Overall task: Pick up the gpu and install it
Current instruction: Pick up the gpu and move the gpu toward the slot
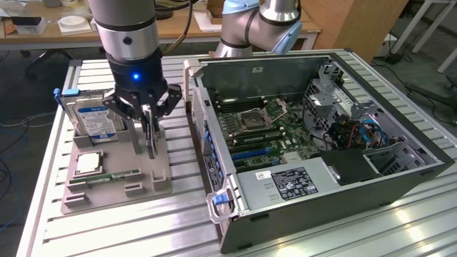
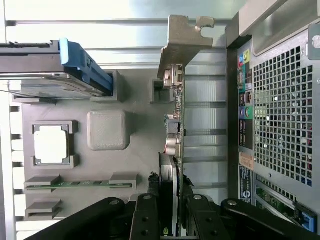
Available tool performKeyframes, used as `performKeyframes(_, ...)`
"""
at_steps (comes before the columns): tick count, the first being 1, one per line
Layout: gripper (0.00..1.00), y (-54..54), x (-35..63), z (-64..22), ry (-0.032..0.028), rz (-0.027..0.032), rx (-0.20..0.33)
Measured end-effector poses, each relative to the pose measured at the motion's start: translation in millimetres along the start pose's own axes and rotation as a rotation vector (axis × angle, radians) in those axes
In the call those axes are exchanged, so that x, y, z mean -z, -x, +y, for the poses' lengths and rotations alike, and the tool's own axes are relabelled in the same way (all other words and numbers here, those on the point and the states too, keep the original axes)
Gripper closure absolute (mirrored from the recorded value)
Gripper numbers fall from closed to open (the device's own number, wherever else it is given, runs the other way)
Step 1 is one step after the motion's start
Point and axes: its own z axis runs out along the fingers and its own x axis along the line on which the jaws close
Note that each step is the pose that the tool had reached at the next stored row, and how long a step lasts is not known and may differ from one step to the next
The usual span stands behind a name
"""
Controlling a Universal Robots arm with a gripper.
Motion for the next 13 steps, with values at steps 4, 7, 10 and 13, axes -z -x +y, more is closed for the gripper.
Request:
performKeyframes(4,0.73,0.0,0.1,0.0,0.0,0.0,0.0)
performKeyframes(7,0.73,0.0,0.1,0.0,-0.0001,0.0001,0.0)
performKeyframes(10,0.73,0.0,0.9,0.0,-0.0003,0.0003,0.0)
performKeyframes(13,0.73,0.1,3.5,0.2,-0.0001,0.0004,0.0)
